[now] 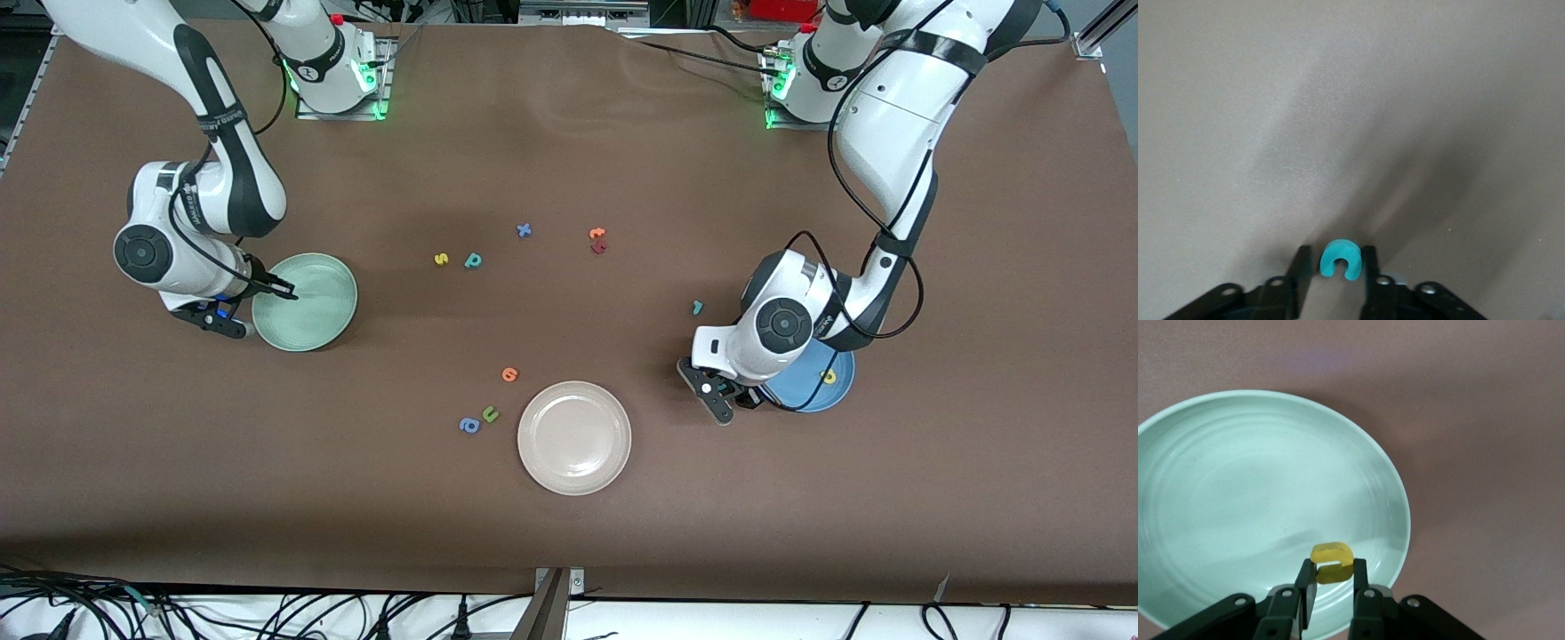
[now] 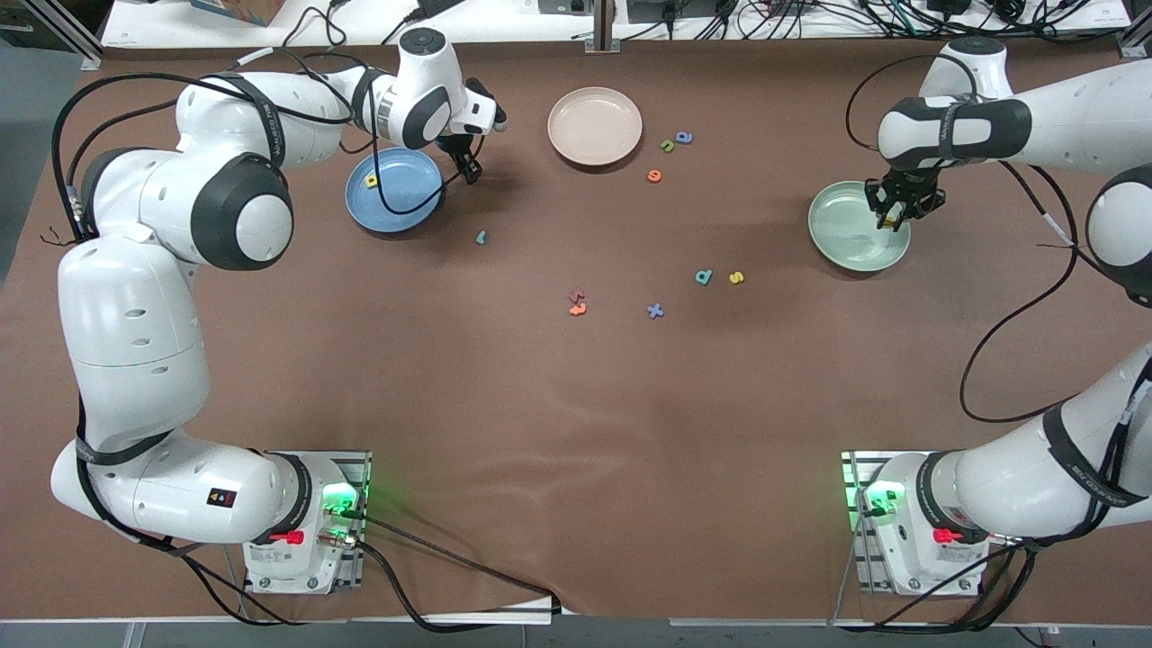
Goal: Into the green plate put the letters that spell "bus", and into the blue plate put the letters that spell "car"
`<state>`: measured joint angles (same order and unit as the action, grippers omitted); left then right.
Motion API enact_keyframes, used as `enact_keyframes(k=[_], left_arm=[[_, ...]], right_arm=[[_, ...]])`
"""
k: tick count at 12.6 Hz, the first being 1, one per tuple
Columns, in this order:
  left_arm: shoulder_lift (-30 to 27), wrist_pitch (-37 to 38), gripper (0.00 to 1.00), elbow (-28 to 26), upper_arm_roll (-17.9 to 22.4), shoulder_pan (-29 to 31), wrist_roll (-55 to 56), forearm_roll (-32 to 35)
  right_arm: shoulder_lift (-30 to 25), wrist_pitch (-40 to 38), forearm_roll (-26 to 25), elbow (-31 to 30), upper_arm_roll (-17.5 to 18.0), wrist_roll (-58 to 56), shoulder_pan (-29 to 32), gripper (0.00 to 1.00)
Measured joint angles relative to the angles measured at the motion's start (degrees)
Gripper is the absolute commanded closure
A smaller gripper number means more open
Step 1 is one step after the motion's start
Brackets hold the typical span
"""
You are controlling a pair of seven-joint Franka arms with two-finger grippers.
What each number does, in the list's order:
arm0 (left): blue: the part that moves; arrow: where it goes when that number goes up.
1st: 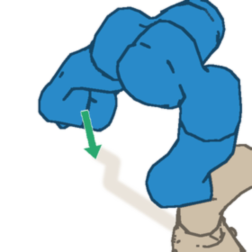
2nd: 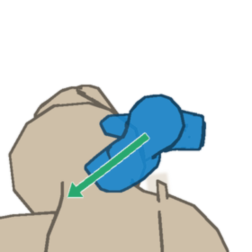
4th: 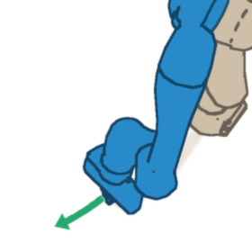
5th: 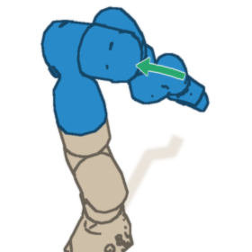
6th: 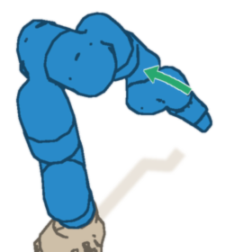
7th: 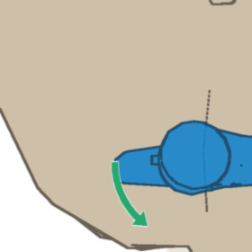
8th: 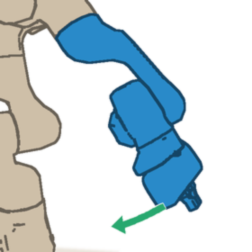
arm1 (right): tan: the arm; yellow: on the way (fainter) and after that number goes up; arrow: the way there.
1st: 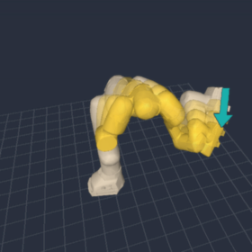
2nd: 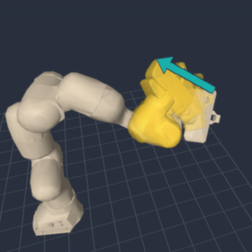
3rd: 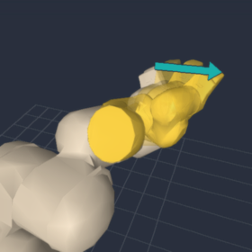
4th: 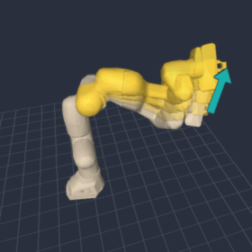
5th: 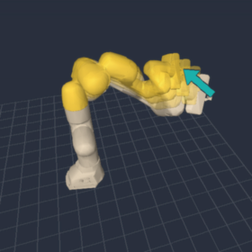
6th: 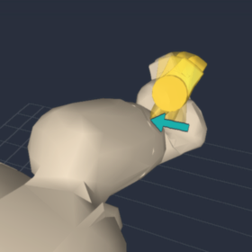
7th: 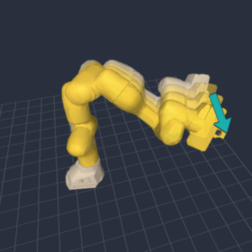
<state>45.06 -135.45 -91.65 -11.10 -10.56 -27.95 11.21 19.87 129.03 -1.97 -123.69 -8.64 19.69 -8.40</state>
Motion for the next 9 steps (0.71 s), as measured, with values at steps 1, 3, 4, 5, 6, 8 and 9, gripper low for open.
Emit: enact_keyframes(k=[1, 3, 4, 5, 6, 8, 9], left_arm=[[0.0, 0.0, 0.95, 0.1, 0.0, 0.0, -0.1, 0.0], [-0.2, 0.4, 0.94, 0.6, 0.0, 0.0, -0.1, 0.0], [-0.6, 1.8, 0.94, 1.2, 0.0, 0.3, -0.1, 0.0], [-1.6, 4.5, 0.94, 2.0, 0.0, 1.0, -0.1, 0.0], [-2.9, 7.8, 0.94, 2.5, 0.0, 2.0, -0.2, 0.0], [-5.9, 14.0, 0.93, 2.8, -0.1, 4.6, -1.7, 0.0], [-6.9, 16.2, 0.86, 2.7, -0.1, 6.2, -2.9, 0.0]], right_arm=[[0.4, 0.4, 0.0, 0.0, -0.1, -0.3, 0.0, 0.01], [0.4, 0.6, 0.0, 0.2, -0.1, -0.4, 0.0, 0.00], [0.3, 0.6, 0.0, 0.5, -0.1, -0.4, -0.1, 0.00], [0.0, 0.5, 0.0, 0.7, 0.0, -0.4, -0.3, 0.00], [-0.4, 0.1, 0.0, 0.9, 0.2, -0.1, -0.5, 0.00], [-1.8, -1.6, 0.1, 1.1, 2.4, 3.5, -0.7, 0.00], [-2.6, -2.7, 0.1, 1.1, 4.4, 7.1, -0.8, 0.00]])
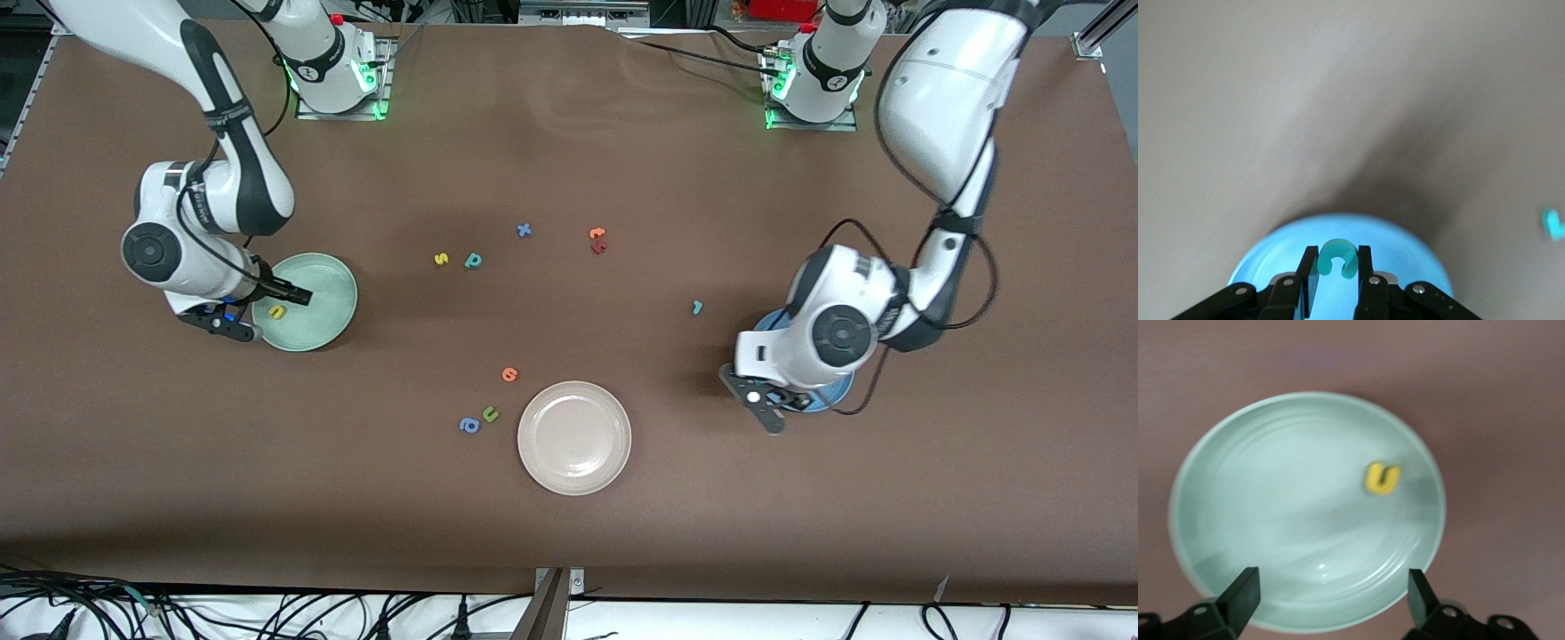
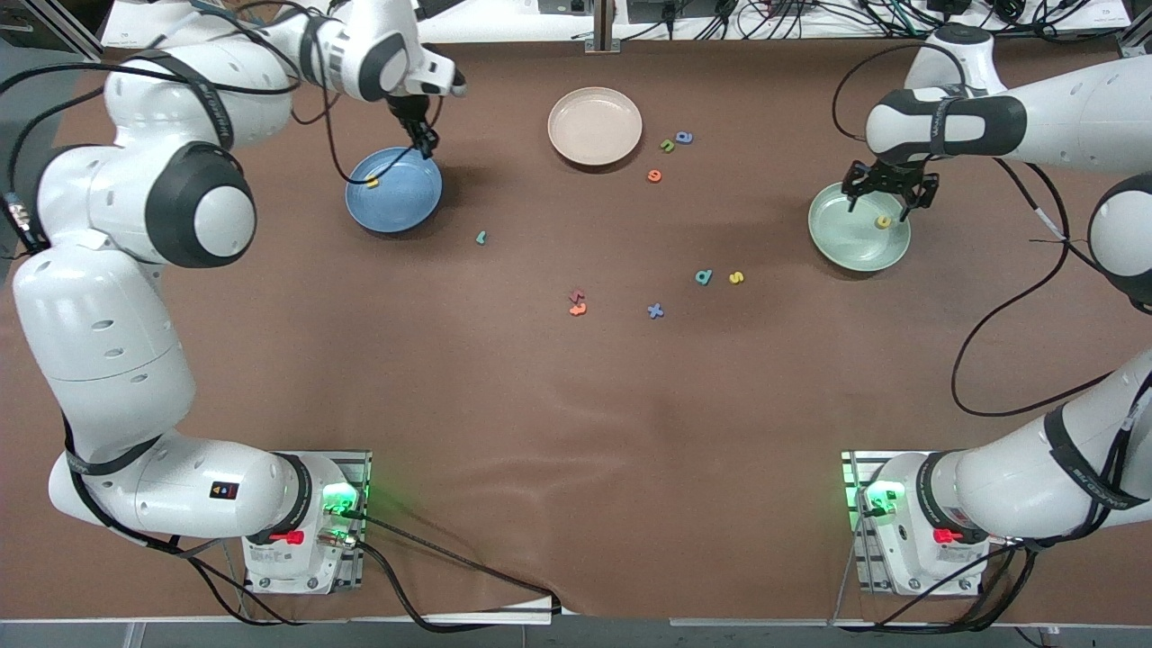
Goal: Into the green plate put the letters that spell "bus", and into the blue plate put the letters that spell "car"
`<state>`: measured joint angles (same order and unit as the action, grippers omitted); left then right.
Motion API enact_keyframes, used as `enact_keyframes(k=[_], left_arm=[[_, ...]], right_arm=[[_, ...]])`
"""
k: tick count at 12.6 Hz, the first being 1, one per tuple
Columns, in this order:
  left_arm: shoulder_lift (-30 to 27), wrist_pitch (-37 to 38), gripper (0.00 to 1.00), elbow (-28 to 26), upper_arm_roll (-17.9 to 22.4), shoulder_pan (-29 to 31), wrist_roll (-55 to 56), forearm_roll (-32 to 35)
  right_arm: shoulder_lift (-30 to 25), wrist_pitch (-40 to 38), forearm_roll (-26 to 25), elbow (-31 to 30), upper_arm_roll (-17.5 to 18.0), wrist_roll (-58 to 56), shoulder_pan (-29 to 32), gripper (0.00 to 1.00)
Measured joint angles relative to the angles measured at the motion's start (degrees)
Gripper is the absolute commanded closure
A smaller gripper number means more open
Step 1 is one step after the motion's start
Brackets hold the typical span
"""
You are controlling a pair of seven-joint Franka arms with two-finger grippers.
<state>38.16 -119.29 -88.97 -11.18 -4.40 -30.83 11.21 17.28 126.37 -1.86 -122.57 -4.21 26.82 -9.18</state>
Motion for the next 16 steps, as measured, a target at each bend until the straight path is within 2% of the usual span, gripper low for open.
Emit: enact_keyframes(k=[1, 2, 3, 6, 9, 13, 16], left_arm=[[-0.4, 1.2, 0.67, -0.3, 0.0, 1.5, -1.0, 0.0], [-0.5, 1.4, 0.27, -1.1, 0.0, 2.6, -1.4, 0.0], [-0.4, 1.4, 0.00, -2.3, 0.0, 3.1, -1.4, 0.0], [-0.2, 1.3, 0.00, -3.8, -0.7, 2.6, -1.1, 0.0], [-0.7, 2.2, 0.00, -3.8, -4.6, 2.5, 7.0, 0.0], [-1.2, 3.6, 0.00, -5.6, -11.1, 2.0, 29.7, 0.0], [-1.6, -3.2, 0.00, -11.7, -13.9, 1.9, 39.7, 0.0]], right_arm=[[-0.8, -1.0, 0.0, 0.0, 2.4, 4.2, -0.1, 0.01], [-1.4, -1.6, 0.0, 0.0, 4.9, 8.6, -0.2, 0.01], [-2.0, -2.0, 0.0, 0.0, 7.5, 13.4, -0.4, 0.01], [-2.1, -1.9, 0.1, 0.0, 15.3, 28.5, -0.7, 0.01], [-1.1, 0.5, 0.2, -0.5, 20.6, 41.5, -0.9, 0.01], [2.0, 6.8, 0.2, -2.9, 23.2, 50.5, -0.9, 0.02], [3.2, 13.9, 0.2, -7.2, 23.3, 51.5, -0.8, 0.05]])
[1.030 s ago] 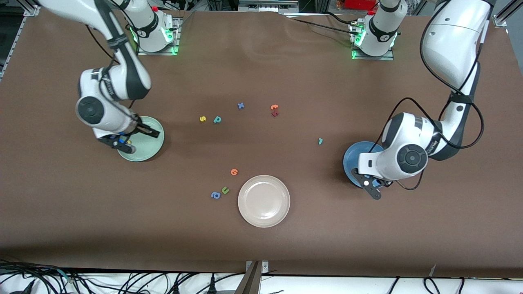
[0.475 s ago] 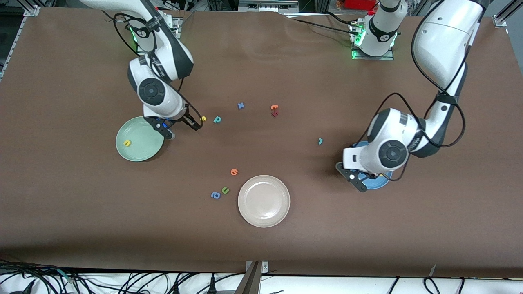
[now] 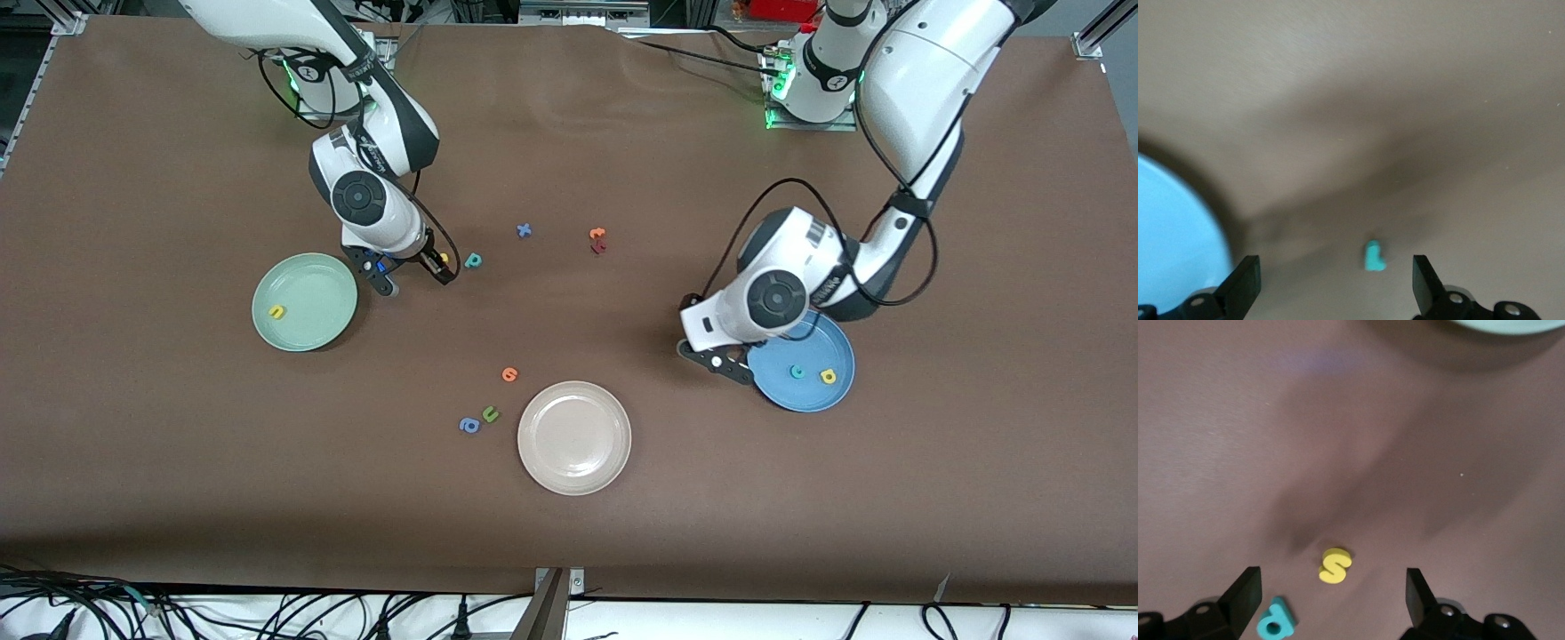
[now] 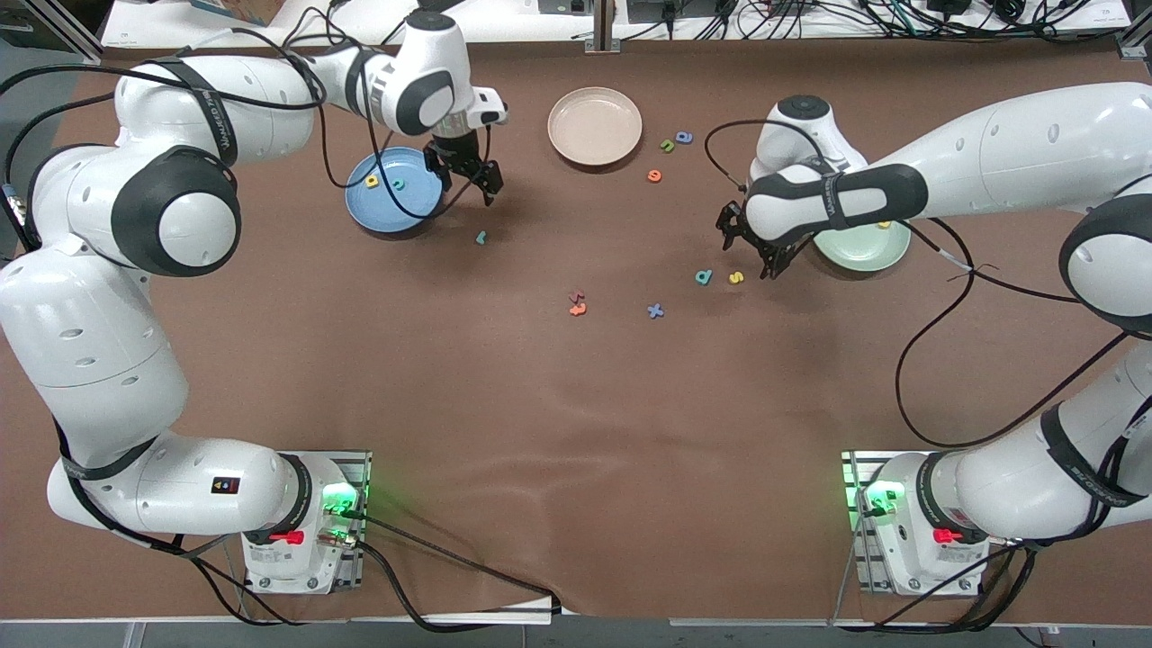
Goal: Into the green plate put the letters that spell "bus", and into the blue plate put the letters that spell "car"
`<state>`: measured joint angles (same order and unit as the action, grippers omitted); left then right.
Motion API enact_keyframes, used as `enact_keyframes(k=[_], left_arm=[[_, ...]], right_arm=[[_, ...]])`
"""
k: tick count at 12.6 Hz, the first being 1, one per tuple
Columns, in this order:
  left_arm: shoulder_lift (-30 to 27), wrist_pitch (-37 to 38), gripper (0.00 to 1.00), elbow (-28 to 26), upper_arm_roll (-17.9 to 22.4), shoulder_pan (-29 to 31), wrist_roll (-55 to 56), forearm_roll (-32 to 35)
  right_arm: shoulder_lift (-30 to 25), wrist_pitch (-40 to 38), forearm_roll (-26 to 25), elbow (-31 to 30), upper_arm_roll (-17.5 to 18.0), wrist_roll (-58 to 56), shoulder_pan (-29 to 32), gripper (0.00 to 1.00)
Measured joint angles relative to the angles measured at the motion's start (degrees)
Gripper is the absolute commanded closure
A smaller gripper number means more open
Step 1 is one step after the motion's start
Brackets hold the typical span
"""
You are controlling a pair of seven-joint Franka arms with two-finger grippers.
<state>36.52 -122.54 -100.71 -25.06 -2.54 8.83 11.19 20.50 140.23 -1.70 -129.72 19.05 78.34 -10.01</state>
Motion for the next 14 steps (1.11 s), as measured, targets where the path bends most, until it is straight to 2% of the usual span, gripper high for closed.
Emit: enact_keyframes(k=[3, 5, 6, 7, 8, 10, 11, 14], left_arm=[[-1.9, -9.3, 0.02, -9.4, -0.2, 0.0, 2.0, 0.0], [-2.9, -12.6, 0.09, -13.5, -0.4, -0.2, 2.2, 1.1], [-3.0, -13.1, 0.21, -14.2, -0.4, -0.3, 2.8, 2.6], [-3.0, -13.4, 0.40, -14.5, -0.4, -0.5, 3.3, 3.4], [-3.1, -13.4, 0.51, -14.5, -0.4, -0.8, 3.4, 4.0], [-3.1, -13.5, 0.55, -14.5, -0.4, -1.2, 4.0, 7.0], [-3.0, -13.7, 0.61, -14.5, -0.4, -1.2, 4.1, 7.4], [-2.9, -15.1, 1.00, -14.5, -0.4, -1.2, 4.1, 7.6]], right_arm=[[0.8, 3.2, 0.0, -2.0, 0.3, 2.0, -0.5, 0.05], [1.5, 5.8, 0.0, -3.1, 0.5, 3.1, -1.6, 0.09], [1.7, 6.5, 0.0, -3.4, 0.5, 3.3, -1.8, 0.14], [1.9, 6.8, 0.0, -3.6, 0.5, 3.3, -1.8, 0.15], [2.0, 6.9, 0.0, -3.6, 0.4, 3.3, -1.8, 0.15], [2.0, 7.0, 0.0, -3.6, 0.4, 3.3, -1.8, 0.16], [2.0, 7.1, -0.2, -3.6, 0.3, 3.3, -1.8, 0.17], [2.0, 7.2, -0.6, -3.6, 0.2, 3.3, -1.8, 0.18]])
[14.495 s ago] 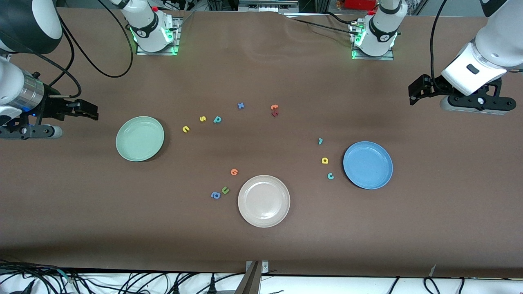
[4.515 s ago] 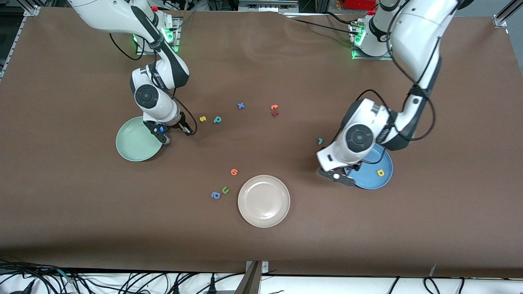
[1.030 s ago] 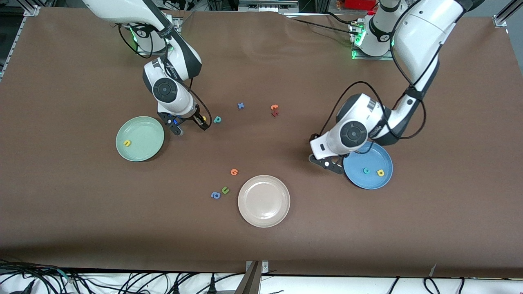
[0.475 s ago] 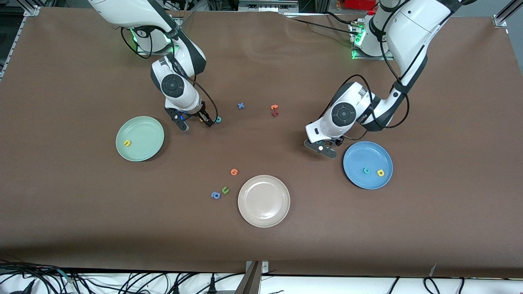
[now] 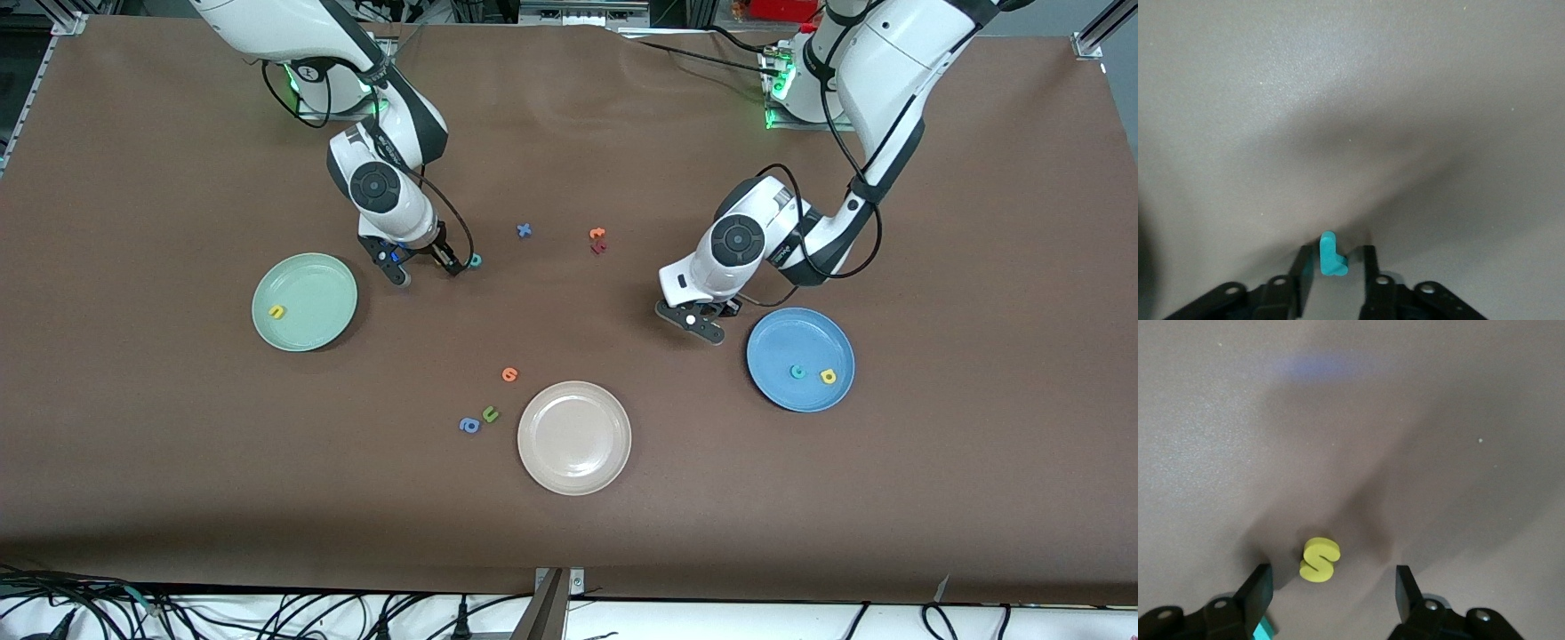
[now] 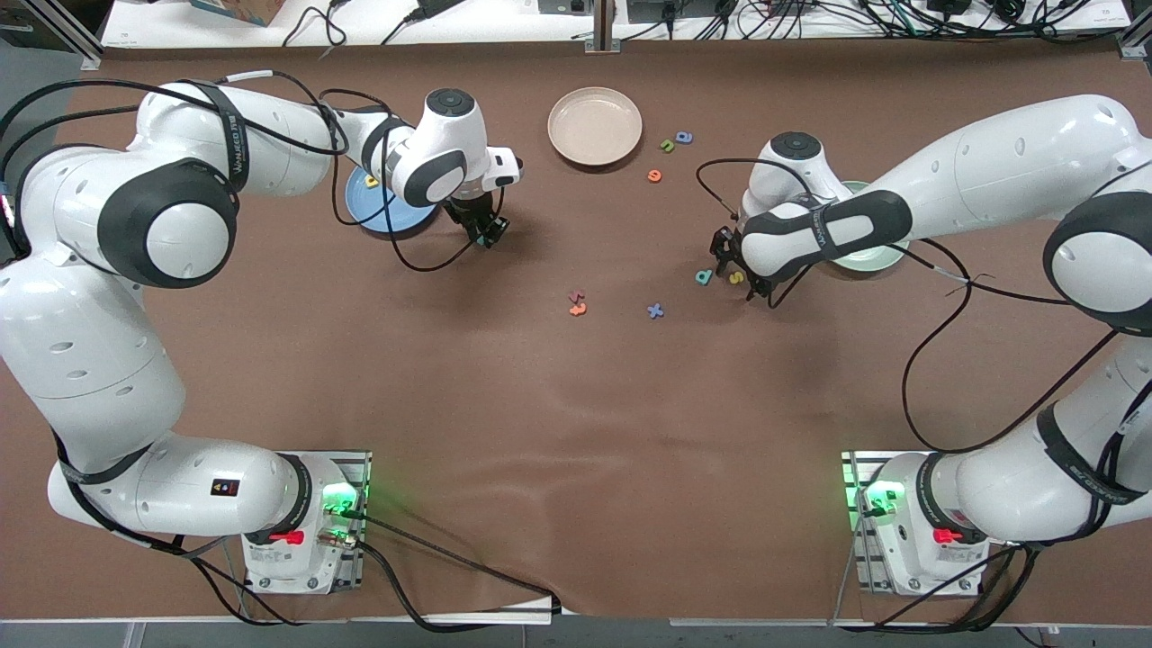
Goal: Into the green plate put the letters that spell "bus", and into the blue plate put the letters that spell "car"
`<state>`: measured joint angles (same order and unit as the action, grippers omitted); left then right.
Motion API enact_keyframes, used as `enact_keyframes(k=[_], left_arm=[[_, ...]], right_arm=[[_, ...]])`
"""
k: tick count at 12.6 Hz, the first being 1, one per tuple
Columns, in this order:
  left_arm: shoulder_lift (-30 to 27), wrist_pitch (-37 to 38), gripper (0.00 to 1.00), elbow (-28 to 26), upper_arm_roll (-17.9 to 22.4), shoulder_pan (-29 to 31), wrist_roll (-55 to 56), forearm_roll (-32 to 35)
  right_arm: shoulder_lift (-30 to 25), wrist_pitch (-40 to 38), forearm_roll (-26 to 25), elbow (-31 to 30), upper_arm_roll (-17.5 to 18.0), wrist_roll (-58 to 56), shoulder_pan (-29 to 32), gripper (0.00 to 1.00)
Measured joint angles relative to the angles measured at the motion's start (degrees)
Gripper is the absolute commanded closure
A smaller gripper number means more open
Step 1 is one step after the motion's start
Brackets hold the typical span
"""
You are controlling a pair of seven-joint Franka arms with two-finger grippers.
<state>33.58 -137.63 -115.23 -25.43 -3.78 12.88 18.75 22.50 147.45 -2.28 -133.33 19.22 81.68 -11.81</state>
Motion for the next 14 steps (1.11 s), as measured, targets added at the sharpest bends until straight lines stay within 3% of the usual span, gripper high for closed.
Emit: enact_keyframes(k=[6, 8, 10, 12, 13, 14], left_arm=[[-0.5, 0.3, 1.00, 1.0, 0.2, 0.6, 0.0, 0.0], [-2.2, 6.6, 1.00, 4.2, 0.3, 1.5, -0.2, 0.0], [-4.0, 13.3, 0.99, 7.5, 0.4, 3.4, -1.8, 0.1], [-4.7, 14.9, 0.92, 8.5, 0.6, 7.7, -6.7, 0.1], [-4.5, 14.9, 0.77, 8.4, 0.7, 10.0, -8.8, 0.1], [-4.3, 14.9, 0.12, 8.4, 0.8, 12.0, -10.2, 0.1]], right_arm=[[0.0, 0.4, -1.3, 0.0, -0.7, 0.0, 0.0, 0.23], [0.0, 0.6, -1.3, 0.0, -0.7, 0.0, 0.0, 0.24], [0.0, 0.7, -1.3, 0.0, -0.7, 0.0, 0.0, 0.35], [0.0, 1.1, -1.3, 0.0, -0.7, 0.0, 0.0, 0.48], [0.0, 1.3, -1.3, 0.0, -0.7, 0.0, 0.0, 0.55], [0.0, 1.3, -1.3, 0.1, -0.7, 0.0, 0.0, 0.61]])
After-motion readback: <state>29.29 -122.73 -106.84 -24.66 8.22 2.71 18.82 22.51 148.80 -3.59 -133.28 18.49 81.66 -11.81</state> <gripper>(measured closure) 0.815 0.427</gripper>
